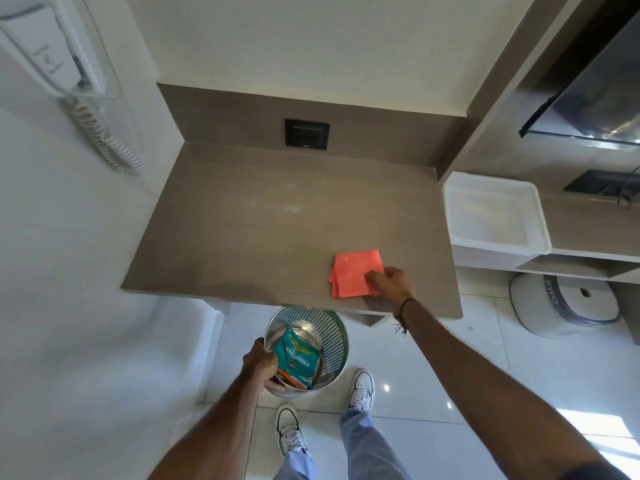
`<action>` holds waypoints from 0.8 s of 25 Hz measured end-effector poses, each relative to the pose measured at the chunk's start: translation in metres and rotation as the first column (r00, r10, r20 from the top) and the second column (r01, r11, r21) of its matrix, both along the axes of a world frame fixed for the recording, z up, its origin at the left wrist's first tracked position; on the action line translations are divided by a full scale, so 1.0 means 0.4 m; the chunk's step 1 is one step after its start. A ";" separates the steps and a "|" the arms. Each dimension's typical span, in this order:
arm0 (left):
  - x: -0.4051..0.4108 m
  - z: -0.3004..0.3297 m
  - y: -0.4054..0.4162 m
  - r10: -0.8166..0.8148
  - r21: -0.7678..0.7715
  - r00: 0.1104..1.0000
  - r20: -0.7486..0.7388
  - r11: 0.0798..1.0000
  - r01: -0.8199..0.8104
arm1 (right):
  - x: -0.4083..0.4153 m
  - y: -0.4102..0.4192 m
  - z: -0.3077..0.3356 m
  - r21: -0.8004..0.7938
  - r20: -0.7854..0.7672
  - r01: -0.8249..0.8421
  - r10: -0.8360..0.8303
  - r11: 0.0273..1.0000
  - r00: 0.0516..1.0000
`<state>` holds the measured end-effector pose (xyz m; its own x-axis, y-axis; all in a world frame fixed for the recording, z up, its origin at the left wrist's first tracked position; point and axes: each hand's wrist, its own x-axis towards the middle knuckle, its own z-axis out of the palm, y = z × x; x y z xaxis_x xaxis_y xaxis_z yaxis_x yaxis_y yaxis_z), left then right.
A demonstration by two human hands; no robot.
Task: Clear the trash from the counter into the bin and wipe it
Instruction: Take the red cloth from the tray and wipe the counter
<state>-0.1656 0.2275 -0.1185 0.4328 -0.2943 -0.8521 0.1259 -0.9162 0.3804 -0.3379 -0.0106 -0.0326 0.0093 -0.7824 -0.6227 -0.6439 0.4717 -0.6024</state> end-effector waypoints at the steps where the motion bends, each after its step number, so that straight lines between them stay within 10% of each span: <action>1: -0.004 -0.002 -0.004 -0.007 0.002 1.000 -0.001 1.000 0.007 | -0.023 0.006 0.002 -0.093 -0.130 -0.025 0.013 0.995 0.991; 6: -0.028 -0.010 -0.028 -0.003 -0.014 1.000 -0.029 1.000 0.002 | -0.118 0.149 -0.058 -0.435 -0.200 0.006 -0.102 0.901 0.974; 13: -0.056 -0.183 -0.061 0.013 -0.023 0.993 -0.115 1.000 -0.015 | -0.133 0.302 -0.368 0.182 -0.151 -0.139 0.167 0.973 0.974; 20: -0.075 -0.621 -0.105 -0.013 -0.009 0.997 -0.076 1.000 0.012 | -0.124 0.280 -0.832 0.227 -0.262 -0.084 0.144 0.970 0.954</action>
